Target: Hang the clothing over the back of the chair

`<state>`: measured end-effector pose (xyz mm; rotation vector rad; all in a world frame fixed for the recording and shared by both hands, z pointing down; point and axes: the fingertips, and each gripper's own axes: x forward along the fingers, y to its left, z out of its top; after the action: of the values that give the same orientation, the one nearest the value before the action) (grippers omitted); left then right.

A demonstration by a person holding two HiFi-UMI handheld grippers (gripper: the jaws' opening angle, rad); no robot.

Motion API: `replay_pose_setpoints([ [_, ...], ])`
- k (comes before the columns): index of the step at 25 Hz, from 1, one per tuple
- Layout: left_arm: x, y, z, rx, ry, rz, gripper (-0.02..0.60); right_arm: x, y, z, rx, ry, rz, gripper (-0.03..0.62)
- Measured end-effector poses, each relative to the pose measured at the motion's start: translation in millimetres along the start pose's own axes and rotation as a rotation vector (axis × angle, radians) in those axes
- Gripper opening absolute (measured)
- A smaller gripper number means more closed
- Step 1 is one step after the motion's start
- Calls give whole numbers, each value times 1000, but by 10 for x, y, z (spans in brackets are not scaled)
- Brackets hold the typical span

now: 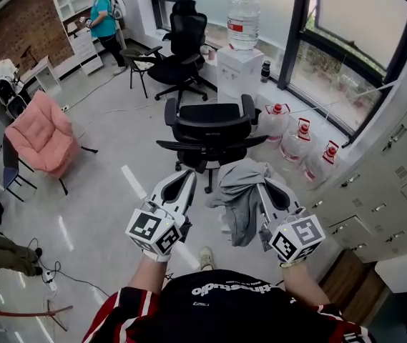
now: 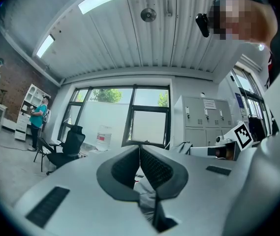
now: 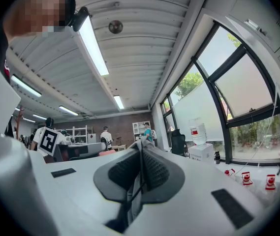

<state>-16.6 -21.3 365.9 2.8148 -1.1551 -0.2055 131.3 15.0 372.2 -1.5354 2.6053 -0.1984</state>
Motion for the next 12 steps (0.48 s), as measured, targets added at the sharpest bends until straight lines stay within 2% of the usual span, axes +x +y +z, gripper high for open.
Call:
replay_pose_setpoints([
  [12,442,917,287,14,-36,-20,25,967,-73,268,-18,-18,-9,20],
])
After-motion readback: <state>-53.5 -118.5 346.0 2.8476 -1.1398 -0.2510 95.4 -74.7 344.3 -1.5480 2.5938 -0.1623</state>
